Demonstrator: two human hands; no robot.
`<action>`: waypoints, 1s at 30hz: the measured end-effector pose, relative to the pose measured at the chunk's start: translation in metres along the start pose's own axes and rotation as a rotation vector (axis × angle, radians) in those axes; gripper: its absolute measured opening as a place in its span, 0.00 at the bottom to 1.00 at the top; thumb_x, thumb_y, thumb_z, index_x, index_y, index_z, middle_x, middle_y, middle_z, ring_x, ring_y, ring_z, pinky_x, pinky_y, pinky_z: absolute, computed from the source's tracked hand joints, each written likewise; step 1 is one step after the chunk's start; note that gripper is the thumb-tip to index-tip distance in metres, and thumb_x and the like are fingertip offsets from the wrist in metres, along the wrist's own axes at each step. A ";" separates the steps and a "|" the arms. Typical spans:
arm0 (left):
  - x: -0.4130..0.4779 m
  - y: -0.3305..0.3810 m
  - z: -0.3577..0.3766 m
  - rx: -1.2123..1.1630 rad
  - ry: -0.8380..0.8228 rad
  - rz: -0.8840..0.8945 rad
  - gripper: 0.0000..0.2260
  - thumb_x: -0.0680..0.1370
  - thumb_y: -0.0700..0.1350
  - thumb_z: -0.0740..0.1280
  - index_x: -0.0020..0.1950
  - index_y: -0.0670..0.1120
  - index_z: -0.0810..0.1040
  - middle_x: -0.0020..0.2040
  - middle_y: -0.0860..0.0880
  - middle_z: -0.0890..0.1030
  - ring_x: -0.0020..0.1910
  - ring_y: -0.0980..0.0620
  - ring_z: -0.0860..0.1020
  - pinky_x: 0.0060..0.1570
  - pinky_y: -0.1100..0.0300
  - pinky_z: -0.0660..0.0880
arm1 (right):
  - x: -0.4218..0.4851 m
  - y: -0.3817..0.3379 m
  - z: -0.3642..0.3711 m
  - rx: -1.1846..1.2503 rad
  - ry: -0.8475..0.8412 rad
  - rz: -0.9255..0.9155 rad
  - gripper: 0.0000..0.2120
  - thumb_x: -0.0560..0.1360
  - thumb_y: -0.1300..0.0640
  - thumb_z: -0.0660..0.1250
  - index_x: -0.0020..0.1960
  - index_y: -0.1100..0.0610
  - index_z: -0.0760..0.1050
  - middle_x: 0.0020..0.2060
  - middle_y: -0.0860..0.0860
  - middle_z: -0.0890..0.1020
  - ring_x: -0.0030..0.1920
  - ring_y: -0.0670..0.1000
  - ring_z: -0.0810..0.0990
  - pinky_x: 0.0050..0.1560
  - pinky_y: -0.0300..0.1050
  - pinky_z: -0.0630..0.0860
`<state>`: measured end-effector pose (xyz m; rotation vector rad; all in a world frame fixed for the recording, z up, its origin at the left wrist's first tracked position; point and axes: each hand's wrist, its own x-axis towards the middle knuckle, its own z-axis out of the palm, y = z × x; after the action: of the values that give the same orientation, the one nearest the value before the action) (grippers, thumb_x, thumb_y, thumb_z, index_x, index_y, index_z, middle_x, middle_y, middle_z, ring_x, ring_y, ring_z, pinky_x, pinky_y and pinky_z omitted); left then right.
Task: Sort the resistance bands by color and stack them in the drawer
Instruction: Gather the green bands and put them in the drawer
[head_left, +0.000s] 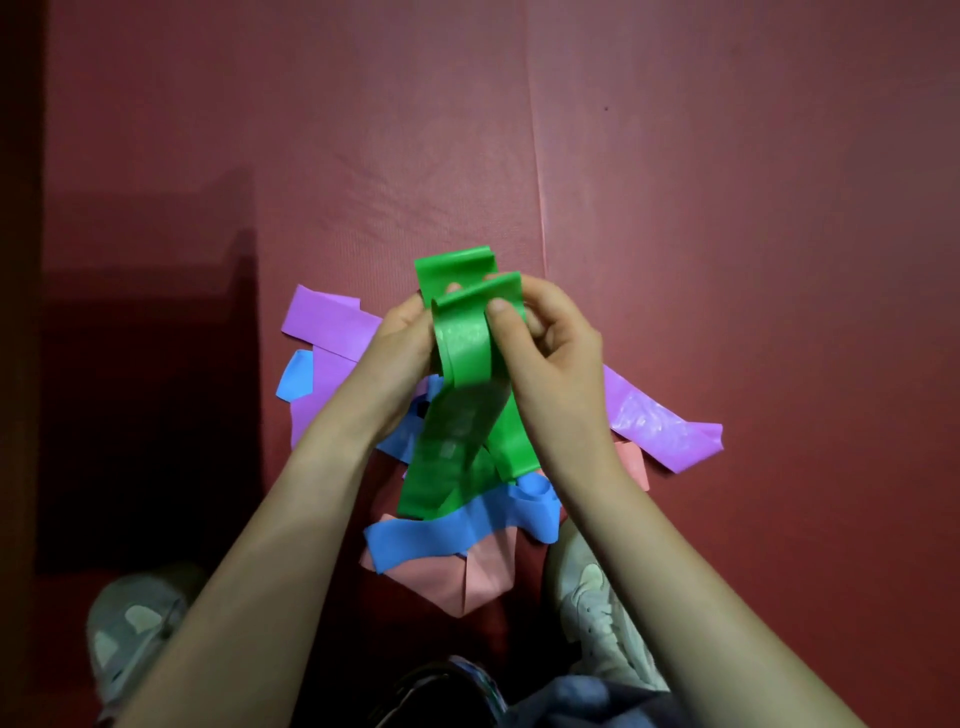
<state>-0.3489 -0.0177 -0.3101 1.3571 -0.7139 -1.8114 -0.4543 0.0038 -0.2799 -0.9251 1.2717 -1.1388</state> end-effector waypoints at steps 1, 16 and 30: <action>0.000 0.000 0.000 0.004 -0.001 -0.003 0.06 0.74 0.44 0.62 0.47 0.47 0.78 0.37 0.53 0.85 0.38 0.57 0.81 0.47 0.60 0.77 | 0.003 0.000 0.002 -0.009 0.023 0.014 0.07 0.72 0.60 0.60 0.49 0.57 0.74 0.36 0.48 0.80 0.36 0.41 0.77 0.41 0.34 0.74; -0.002 0.000 0.005 -0.057 -0.145 -0.118 0.25 0.79 0.57 0.42 0.53 0.49 0.76 0.47 0.55 0.84 0.48 0.59 0.81 0.51 0.66 0.76 | 0.022 0.014 0.003 -0.267 0.117 0.040 0.13 0.74 0.62 0.63 0.56 0.52 0.67 0.25 0.47 0.69 0.26 0.44 0.66 0.34 0.43 0.66; -0.001 0.029 0.008 -0.032 0.008 0.143 0.14 0.81 0.47 0.52 0.49 0.45 0.76 0.38 0.54 0.85 0.39 0.57 0.81 0.43 0.60 0.79 | -0.010 0.068 -0.009 -0.160 -0.283 0.347 0.09 0.72 0.68 0.66 0.48 0.58 0.73 0.37 0.42 0.81 0.34 0.33 0.78 0.42 0.30 0.74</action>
<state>-0.3493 -0.0331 -0.2847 1.2586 -0.7553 -1.6967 -0.4541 0.0292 -0.3447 -0.9035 1.2411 -0.6196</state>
